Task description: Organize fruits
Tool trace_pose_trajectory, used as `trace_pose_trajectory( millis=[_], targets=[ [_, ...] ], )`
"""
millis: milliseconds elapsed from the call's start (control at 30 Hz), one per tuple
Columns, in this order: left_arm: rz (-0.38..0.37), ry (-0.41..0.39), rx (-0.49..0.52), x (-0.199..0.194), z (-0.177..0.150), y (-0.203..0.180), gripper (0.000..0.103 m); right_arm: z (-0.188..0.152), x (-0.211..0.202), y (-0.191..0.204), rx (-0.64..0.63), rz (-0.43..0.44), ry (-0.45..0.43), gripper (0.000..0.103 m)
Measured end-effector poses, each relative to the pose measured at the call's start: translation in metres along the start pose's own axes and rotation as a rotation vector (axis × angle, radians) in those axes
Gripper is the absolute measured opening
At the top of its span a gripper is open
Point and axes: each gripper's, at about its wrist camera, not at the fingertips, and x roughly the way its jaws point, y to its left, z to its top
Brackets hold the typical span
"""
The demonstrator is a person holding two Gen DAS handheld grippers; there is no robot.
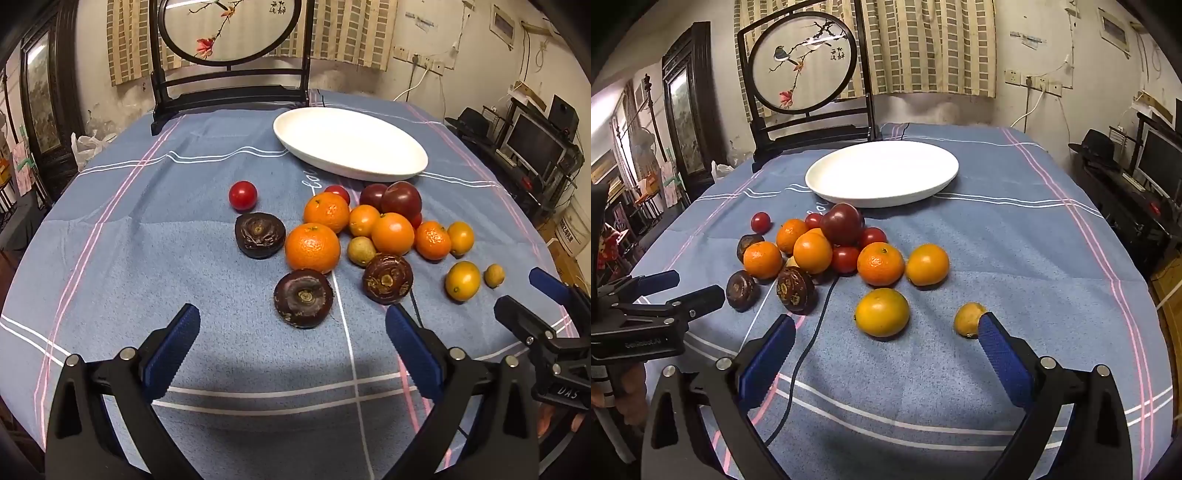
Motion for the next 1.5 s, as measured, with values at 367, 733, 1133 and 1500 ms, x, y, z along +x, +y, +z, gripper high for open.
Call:
trace_pose_trajectory(
  millis=[367, 733, 1133, 1500],
  targets=[
    [0.002, 0.014, -0.001, 0.0019, -0.0029, -0.0009, 0.098, -0.0024, 0.0019, -0.0008, 0.008, 0.007, 0.009, 0.099],
    [-0.003, 0.016, -0.004, 0.0027, 0.0002, -0.0016, 0.098, -0.0012, 0.0033, 0.0010, -0.001, 0.009, 0.015, 0.099],
    [-0.011, 0.026, 0.001, 0.0049, 0.0015, -0.0040, 0.098, -0.0012, 0.0053, 0.0022, 0.002, 0.023, 0.017, 0.099],
    [-0.012, 0.030, -0.003, 0.0045, 0.0009, -0.0044, 0.098, -0.0023, 0.0040, 0.0006, 0.013, 0.036, 0.023, 0.099]
  ],
)
